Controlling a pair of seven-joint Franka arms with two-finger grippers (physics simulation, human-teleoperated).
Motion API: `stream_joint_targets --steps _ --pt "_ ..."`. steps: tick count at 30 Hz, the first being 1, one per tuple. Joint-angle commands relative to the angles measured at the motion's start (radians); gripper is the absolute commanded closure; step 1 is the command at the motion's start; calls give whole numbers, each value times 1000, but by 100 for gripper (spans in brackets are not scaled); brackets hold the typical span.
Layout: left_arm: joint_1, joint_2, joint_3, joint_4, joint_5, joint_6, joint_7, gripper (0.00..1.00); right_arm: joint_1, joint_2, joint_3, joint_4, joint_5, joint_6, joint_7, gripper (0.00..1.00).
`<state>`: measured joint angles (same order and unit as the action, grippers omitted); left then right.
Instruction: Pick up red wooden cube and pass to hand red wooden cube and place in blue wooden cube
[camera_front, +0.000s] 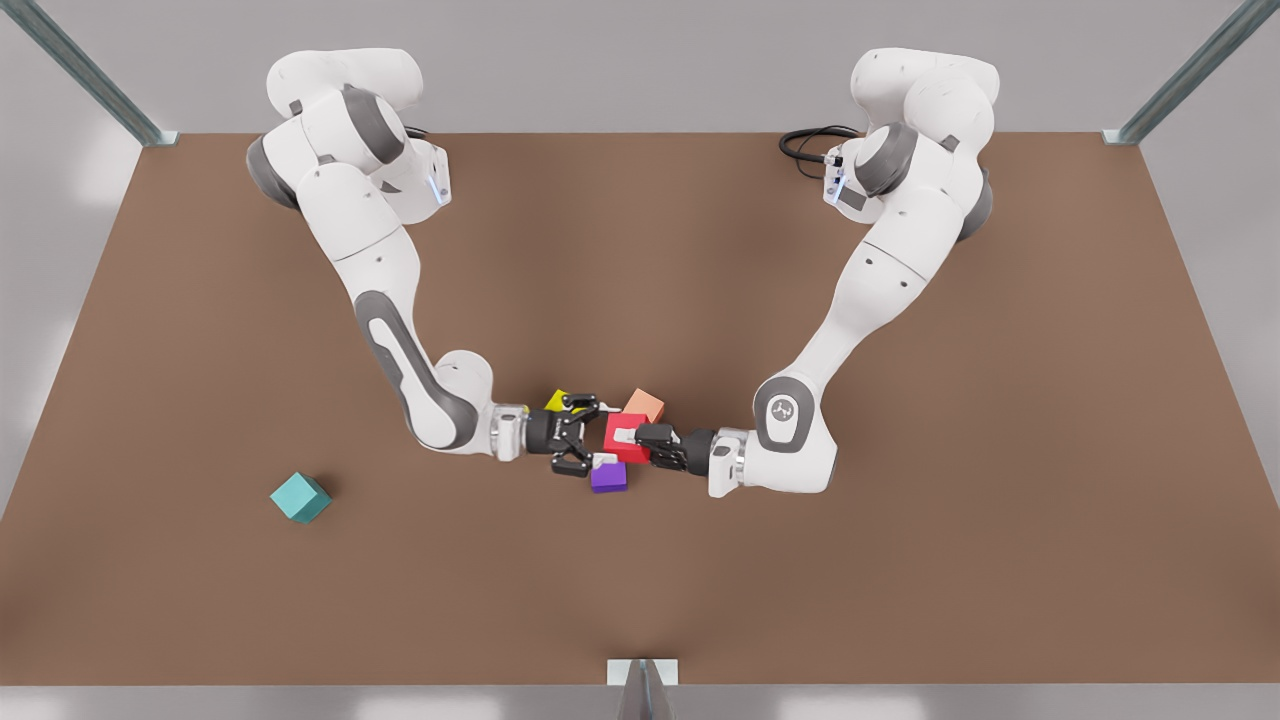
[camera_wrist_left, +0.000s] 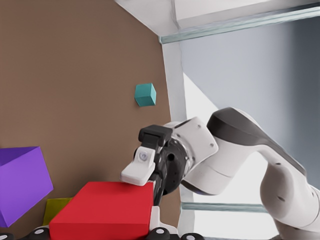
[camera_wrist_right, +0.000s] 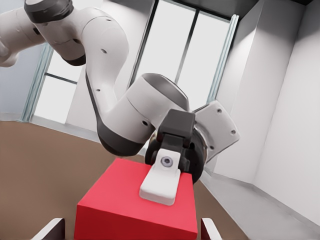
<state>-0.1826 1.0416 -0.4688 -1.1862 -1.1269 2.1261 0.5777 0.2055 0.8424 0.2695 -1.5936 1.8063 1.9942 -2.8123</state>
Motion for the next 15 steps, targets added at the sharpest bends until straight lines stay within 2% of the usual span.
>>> stream_joint_targets --steps 1,12,13,14,15 --pt "-3 -2 -1 0 -10 2 36 42 0 0 7 1 4 17 -15 0" --pt "-9 -3 -11 -1 -24 23 36 42 2 27 51 23 16 83 11 1" --pt "-9 -3 -11 -1 -24 23 36 42 2 27 51 23 16 83 11 12" --pt "-9 -3 -11 -1 -24 23 36 42 0 26 50 23 16 90 11 45" --pt "-9 -3 -11 -1 -24 23 36 42 2 26 50 23 16 92 11 52"
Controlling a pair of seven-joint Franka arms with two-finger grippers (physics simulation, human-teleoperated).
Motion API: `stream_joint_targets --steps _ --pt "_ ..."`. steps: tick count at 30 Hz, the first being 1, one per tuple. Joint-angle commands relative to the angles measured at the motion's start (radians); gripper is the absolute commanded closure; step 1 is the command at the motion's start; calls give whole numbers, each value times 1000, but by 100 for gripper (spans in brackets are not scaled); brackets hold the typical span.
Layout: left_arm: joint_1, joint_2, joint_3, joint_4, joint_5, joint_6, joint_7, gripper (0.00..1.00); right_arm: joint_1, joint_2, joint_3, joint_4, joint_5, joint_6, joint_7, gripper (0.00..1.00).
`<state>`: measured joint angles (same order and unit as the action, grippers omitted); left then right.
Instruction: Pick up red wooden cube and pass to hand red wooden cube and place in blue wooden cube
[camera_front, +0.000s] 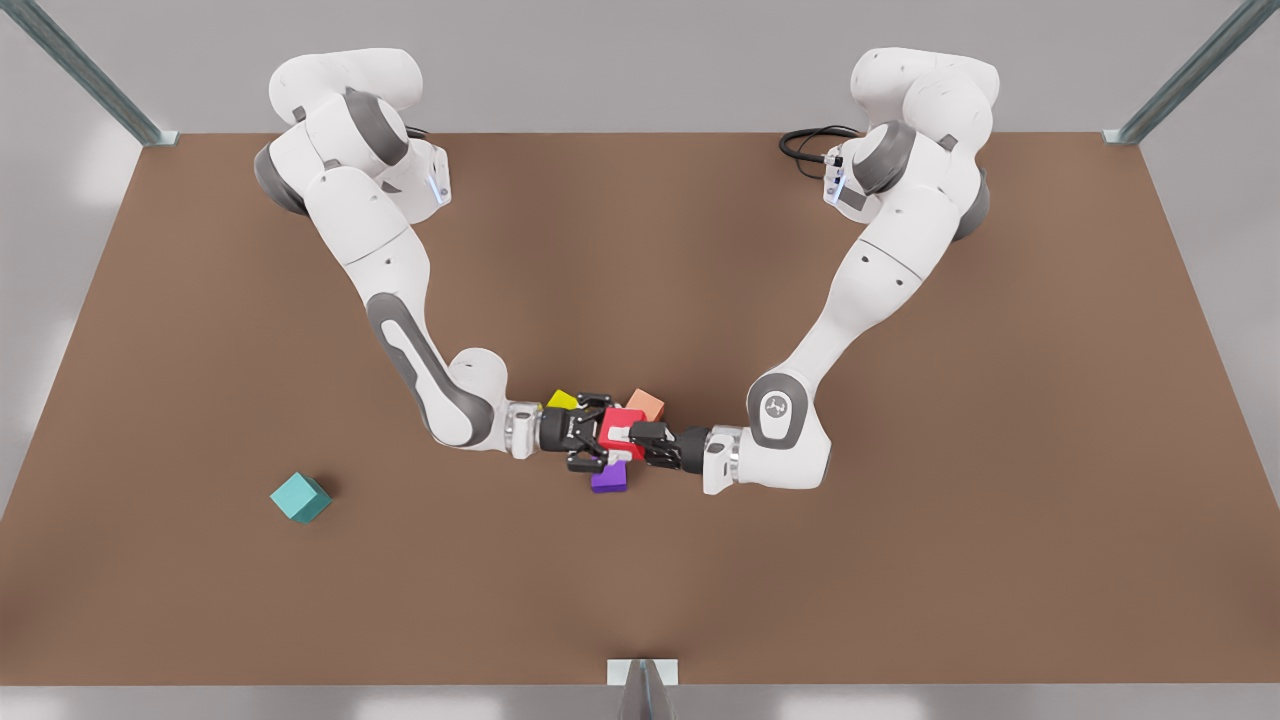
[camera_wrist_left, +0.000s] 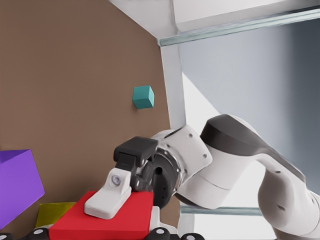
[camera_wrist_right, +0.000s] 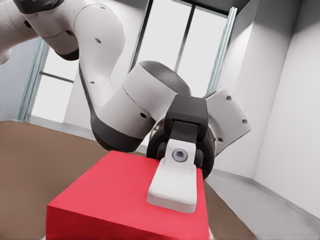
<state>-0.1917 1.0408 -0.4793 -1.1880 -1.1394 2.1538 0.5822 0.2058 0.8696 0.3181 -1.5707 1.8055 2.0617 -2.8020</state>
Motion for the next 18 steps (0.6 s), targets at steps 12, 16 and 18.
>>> stream_joint_targets --steps 12,16,18 --pt "31 -5 -1 1 -10 -14 28 0 -37 -11 1 4 -1 26 19 52" --pt "121 -8 -1 2 -5 -83 30 0 -126 -104 -96 -32 -403 15 217 52" --pt "184 -10 -1 1 4 -110 30 0 -204 -267 -123 -135 -848 -14 528 52"
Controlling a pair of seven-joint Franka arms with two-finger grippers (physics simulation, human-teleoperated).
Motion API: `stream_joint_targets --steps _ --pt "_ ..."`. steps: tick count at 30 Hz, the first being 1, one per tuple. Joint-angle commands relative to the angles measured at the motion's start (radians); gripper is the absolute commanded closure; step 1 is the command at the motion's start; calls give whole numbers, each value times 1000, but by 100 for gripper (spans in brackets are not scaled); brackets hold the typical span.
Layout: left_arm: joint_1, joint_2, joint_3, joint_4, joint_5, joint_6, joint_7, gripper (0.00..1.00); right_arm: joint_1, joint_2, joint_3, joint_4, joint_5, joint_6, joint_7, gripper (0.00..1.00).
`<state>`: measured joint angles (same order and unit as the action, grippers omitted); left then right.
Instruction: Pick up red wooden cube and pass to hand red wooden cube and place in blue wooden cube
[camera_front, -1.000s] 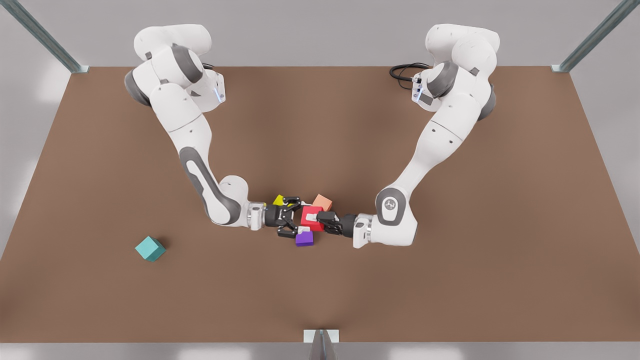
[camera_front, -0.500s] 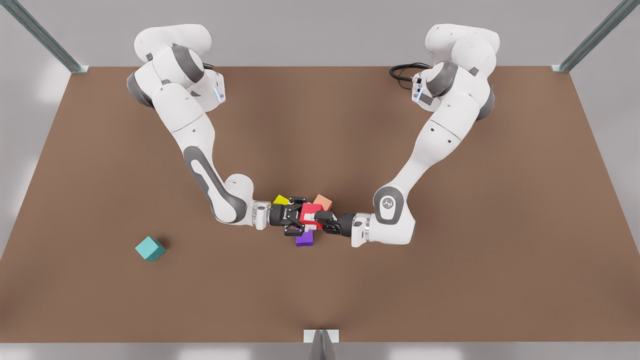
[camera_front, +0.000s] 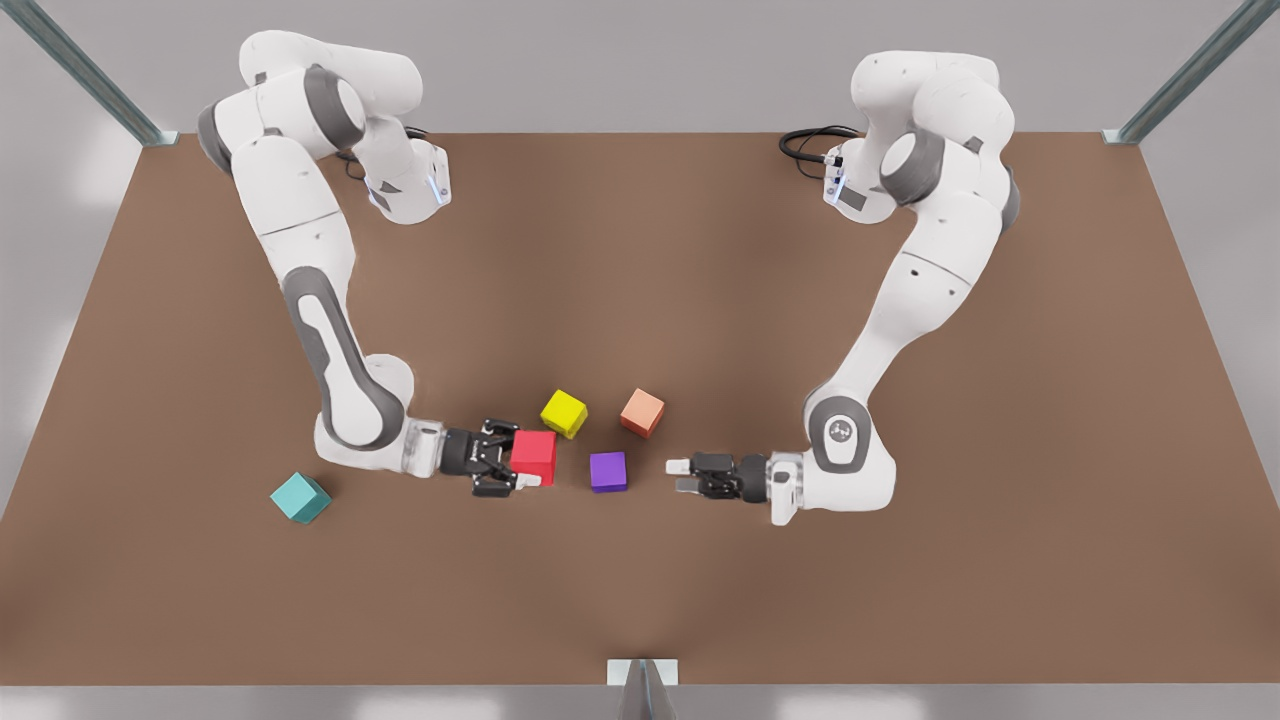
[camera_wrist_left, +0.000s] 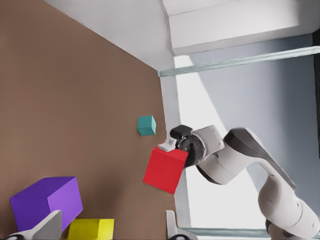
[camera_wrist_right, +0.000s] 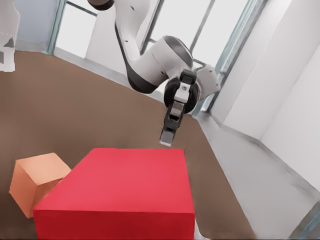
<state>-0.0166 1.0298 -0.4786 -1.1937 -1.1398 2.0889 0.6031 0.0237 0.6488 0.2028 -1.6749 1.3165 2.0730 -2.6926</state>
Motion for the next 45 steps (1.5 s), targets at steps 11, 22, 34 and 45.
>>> stream_joint_targets --steps 11,22,34,45 --pt "-111 -921 353 -412 1195 -561 -648 0 -45 -110 -255 55 -1347 18 514 52" --pt "-89 -864 301 -254 1230 -823 -758 0 -102 3 -261 92 -1333 335 520 51" --pt "-88 -864 301 -253 1217 -856 -757 0 -125 29 -258 60 -1329 318 531 50" --pt "-92 -867 271 -244 1220 -906 -803 0 -134 -14 -250 60 -1304 182 520 0"
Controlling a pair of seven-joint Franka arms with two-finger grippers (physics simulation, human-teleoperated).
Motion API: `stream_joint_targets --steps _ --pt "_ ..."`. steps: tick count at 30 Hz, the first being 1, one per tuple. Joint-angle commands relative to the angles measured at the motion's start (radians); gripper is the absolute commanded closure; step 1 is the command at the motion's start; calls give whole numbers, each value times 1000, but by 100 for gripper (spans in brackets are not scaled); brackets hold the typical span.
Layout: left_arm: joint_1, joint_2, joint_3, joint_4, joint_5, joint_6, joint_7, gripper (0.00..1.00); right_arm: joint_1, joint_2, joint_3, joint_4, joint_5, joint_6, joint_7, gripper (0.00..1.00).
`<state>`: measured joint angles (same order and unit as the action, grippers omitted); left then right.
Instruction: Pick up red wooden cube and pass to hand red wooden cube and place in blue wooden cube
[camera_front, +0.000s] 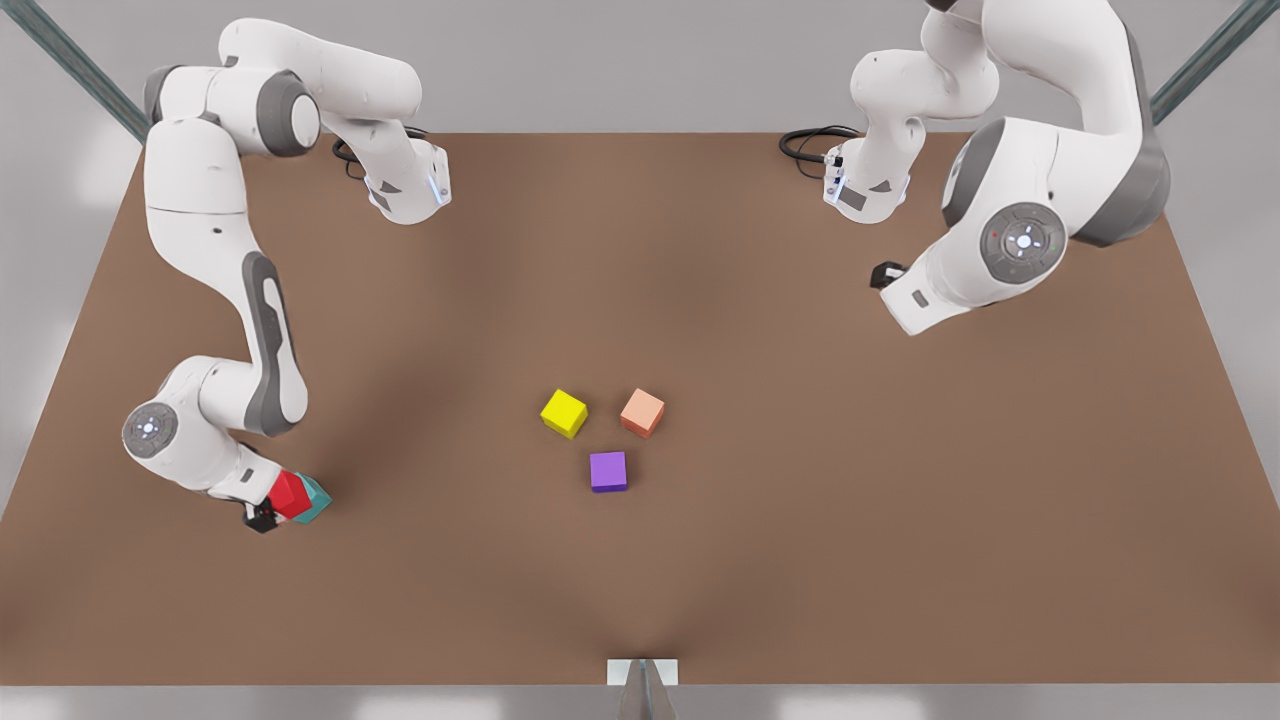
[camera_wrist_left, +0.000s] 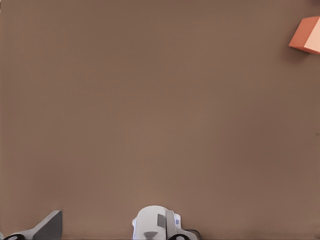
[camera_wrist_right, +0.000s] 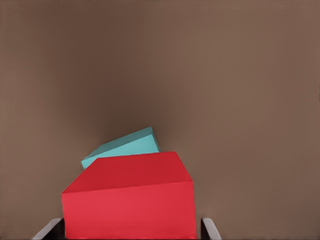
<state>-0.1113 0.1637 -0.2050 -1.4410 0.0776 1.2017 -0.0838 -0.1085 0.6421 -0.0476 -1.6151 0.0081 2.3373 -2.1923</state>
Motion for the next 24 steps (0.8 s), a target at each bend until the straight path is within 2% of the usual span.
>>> stream_joint_targets --steps 1,4,6,7,8,10,11,12,13,16,20,24 --pt "2 0 -2 4 2 -19 -116 0 -3 -22 -1 0 18 -116 20 0" --pt "5 0 -1 4 4 -17 -114 0 -14 -99 -1 -29 62 -252 31 0" --pt "5 0 -1 5 4 -19 -114 0 -22 -200 -12 -62 108 -426 242 0" --pt "4 -1 -2 7 1 -20 -116 0 -42 -209 -15 -55 118 -487 503 0" --pt "4 0 -1 7 2 -20 -114 0 -46 -214 -17 -23 119 -595 994 0" --pt "5 4 -1 8 7 -16 -113 0 -7 -196 -14 7 96 -602 1773 0" --pt "7 2 -1 8 4 -16 -114 0 61 -171 -12 53 11 -607 2141 0" --pt "5 2 -1 8 4 -17 -111 0 121 -196 -11 106 -7 -728 2272 0" --pt "7 5 1 27 5 -2 -106 0 127 -265 -8 136 1 -829 2274 0" --pt "19 43 2 31 -25 26 -103 0 144 -432 3 133 -5 -894 2224 0" --pt "9 42 -17 31 -48 30 -108 0 136 -538 -4 92 3 -934 2229 0" --pt "16 37 -50 33 -50 22 -109 0 139 -559 -5 63 -5 -897 2228 0"
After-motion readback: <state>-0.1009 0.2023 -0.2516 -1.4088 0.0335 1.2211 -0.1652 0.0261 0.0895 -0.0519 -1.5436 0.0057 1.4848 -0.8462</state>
